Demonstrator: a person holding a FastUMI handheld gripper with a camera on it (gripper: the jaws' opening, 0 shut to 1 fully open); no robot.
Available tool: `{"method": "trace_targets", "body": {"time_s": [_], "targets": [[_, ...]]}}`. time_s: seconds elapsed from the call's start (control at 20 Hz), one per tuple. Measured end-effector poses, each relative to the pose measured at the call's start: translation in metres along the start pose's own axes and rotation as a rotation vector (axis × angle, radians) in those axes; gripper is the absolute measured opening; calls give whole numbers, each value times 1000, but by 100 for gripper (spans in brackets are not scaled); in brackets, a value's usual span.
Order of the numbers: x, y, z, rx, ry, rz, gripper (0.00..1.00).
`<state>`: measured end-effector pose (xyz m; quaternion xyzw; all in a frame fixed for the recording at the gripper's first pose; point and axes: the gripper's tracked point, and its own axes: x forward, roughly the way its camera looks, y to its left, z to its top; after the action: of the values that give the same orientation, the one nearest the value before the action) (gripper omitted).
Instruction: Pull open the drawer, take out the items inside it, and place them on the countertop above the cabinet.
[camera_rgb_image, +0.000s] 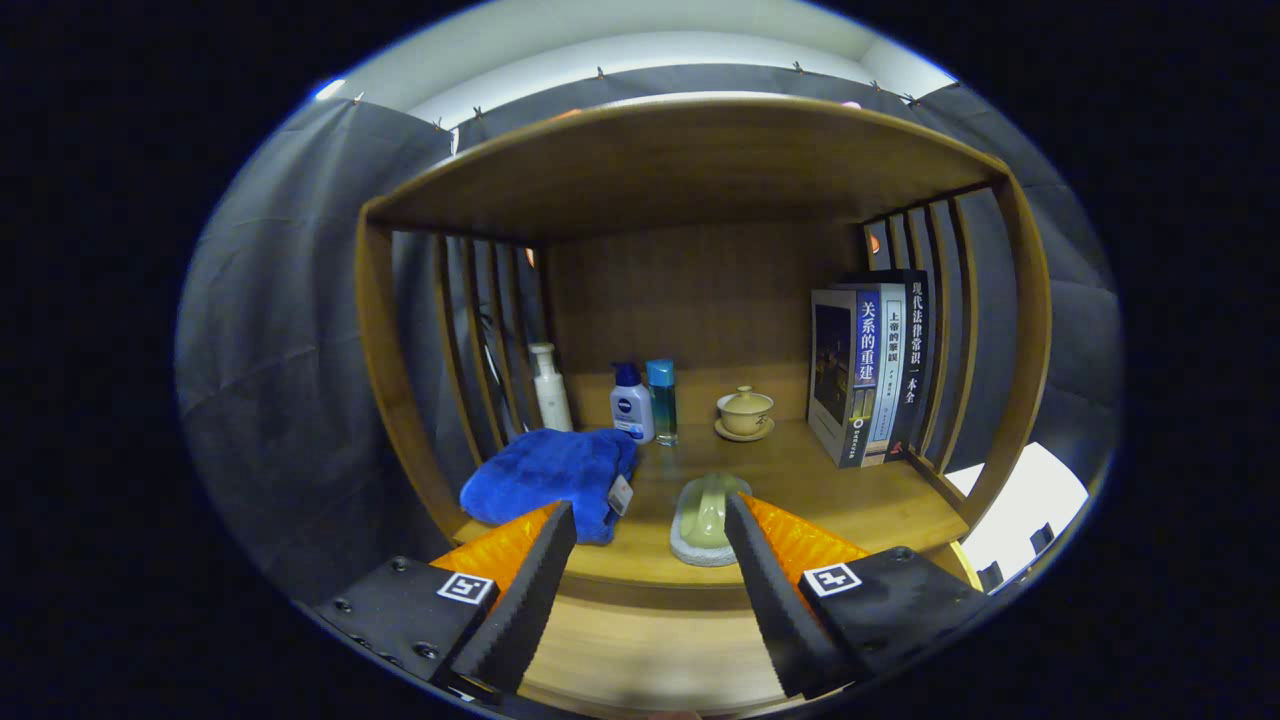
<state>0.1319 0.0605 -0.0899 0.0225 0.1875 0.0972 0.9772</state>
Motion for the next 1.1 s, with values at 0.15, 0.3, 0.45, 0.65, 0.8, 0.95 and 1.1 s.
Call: {"method": "trace_targets", "body": {"time_s": [0.15, 0.3, 0.45, 0.65, 0.8, 0.95, 1.1], "targets": [[-27, 7, -7, -10, -43, 9, 97], [-46, 12, -23, 7, -42, 16, 97], [-62, 13, -34, 29, -58, 14, 97], [-84, 7, -47, 8, -93, -14, 97], [-96, 6, -59, 3, -97, -21, 97], [-107, 7, -70, -22, -92, -28, 97], [-114, 7, -82, -31, -102, -36, 97]]}}
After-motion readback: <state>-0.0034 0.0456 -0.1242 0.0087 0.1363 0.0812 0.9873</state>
